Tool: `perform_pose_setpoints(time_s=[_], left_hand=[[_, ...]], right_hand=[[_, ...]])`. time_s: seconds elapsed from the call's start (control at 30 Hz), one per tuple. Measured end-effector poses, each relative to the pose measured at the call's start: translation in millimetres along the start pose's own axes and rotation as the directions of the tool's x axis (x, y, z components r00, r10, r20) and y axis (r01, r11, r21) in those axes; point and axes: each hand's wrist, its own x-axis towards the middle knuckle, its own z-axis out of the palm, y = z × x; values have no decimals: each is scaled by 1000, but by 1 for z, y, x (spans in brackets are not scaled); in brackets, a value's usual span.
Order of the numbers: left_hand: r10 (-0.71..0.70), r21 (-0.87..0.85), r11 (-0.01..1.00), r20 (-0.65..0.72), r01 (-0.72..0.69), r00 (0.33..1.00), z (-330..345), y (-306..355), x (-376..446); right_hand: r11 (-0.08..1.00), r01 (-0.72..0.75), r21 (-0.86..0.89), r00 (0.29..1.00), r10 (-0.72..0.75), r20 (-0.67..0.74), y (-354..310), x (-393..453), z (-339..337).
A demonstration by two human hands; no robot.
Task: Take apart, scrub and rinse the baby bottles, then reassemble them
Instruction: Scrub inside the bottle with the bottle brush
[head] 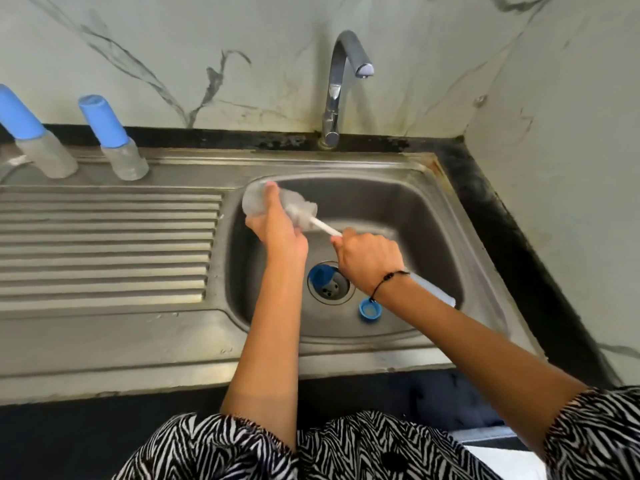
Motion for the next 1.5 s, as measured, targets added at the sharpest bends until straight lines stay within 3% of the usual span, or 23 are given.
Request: perform_pose_setpoints(time_s=[0.2,0.3,0.37,0.43,0.6,0.67,0.8,0.9,1.0,1.1,1.2,1.27,1.33,1.5], left_hand=[[193,197,963,-33,-183,981,-11,-3,8],[87,-17,996,30,-86,996,-16,8,16],[-16,-164,986,71,27,997,-18,11,18],[-56,-194,979,63,68,996,-19,9,16],[161,68,985,4,-160,987,-13,8,18],[214,144,967,1,-212,977,-20,7,27],[193,109,974,54,-198,980,-29,19,45],[79,-148,987,116,-61,990,-31,25,41],[-71,-203,973,193,110,979,-34,25,41],[-45,-138,988,209,75,977,-36,34,49],[45,-67,997,203,-31,978,-35,34,52],[72,-60,996,175,-62,982,-36,32,50],[96,-100,992,182,-78,979,-39,31,51],[-11,-229,969,340,94,940,-44,39,53]], right_hand=[[997,24,76,984,-37,172,-14,-1,-2],[985,117,125,964,-143,222,-3,2,-12],[983,146,109,970,-164,177,-1,5,-14],[990,118,74,987,-125,99,-8,7,-12],[1000,-20,6,999,20,41,-33,9,-1],[1000,3,4,993,-3,115,-34,9,-2],[962,7,271,941,-98,324,-20,14,-8],[961,63,270,956,-135,259,-26,26,-11],[990,72,122,987,-88,137,-42,31,-10],[999,24,-21,998,-23,65,-53,28,-6],[1000,13,-26,994,-10,106,-59,23,-6],[998,-16,55,980,5,197,-61,21,-6],[968,-63,244,948,-18,316,-57,22,-10],[720,-299,626,904,3,428,-29,26,-21]])
